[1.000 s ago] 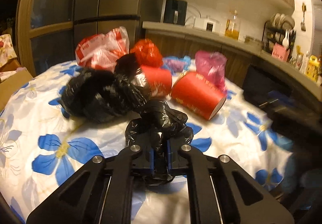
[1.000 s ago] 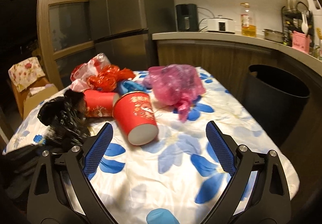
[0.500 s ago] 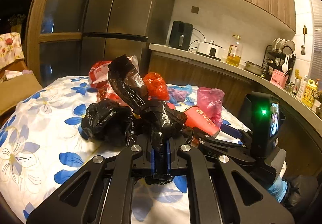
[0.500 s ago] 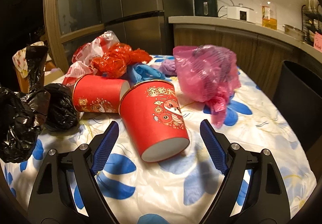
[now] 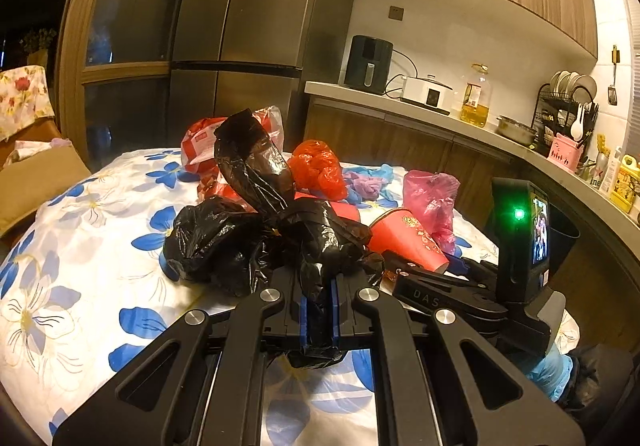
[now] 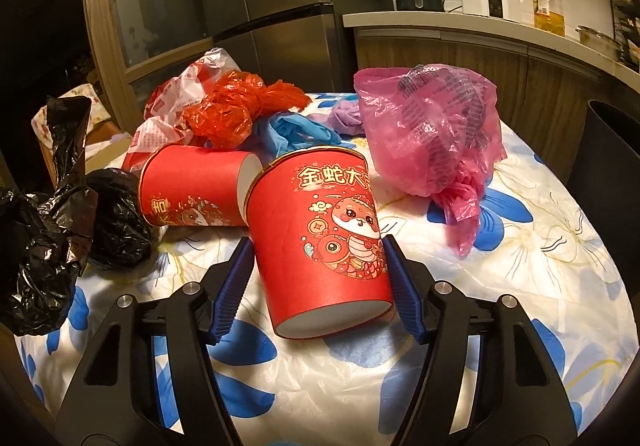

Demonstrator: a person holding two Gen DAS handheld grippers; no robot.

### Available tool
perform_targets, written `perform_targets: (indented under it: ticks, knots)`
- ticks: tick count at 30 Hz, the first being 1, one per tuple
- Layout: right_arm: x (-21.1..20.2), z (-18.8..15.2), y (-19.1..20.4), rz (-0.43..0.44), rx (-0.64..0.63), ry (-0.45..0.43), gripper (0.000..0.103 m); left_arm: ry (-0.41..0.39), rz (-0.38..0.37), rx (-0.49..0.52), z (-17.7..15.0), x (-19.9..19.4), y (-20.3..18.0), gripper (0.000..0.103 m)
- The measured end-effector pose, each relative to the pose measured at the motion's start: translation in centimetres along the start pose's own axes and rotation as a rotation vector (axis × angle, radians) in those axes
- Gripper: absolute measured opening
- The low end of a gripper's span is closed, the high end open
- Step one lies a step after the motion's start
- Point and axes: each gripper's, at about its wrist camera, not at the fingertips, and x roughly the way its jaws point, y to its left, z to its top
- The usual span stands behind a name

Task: Collect trash
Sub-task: 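Lift the black bag and red cup and carry both over the black bin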

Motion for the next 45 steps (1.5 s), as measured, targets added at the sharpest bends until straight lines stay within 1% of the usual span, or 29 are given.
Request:
perform_targets:
  ticks: [4, 9, 15, 20, 27, 36, 39, 45]
  knots:
    - [-0.6, 0.0, 0.1, -0.009, -0.008, -0.016, 0.061, -0.002, 0.019, 0.006, 0.2, -0.1, -0.4, 0.008]
    - [-2.3, -0.3, -0.4, -0.012, -0.001, -0.042, 0.06, -0.009, 0.033, 0.008, 0.4, -0.5, -0.6, 0.008]
    - [-6.2, -0.4, -1.4, -0.005, 0.02, -0.087, 0.06, -0.026, 0.034, 0.03, 1.2, -0.9, -1.6, 0.008]
    - [-9.7, 0.6, -3.0, -0.02, 0.035, -0.141, 0.06, -0.053, 0.012, 0.062, 2.6, -1.1, -3.8, 0.008]
    - [-13.6, 2.1, -6.5, -0.084, 0.063, -0.218, 0.06, -0.087, -0.042, 0.115, 4.6, -0.1, -7.8, 0.008]
    - [-16.2, 2.9, -11.7, -0.182, 0.113, -0.276, 0.06, -0.103, -0.132, 0.182, 5.9, 2.4, -14.0, 0.008]
    - [-16.8, 3.1, -13.7, -0.221, 0.134, -0.289, 0.06, -0.115, -0.164, 0.198, 6.4, 3.1, -16.1, 0.008]
    - [-18.3, 3.6, -18.4, -0.338, 0.179, -0.332, 0.06, -0.137, -0.238, 0.22, 7.4, 5.1, -20.4, 0.008]
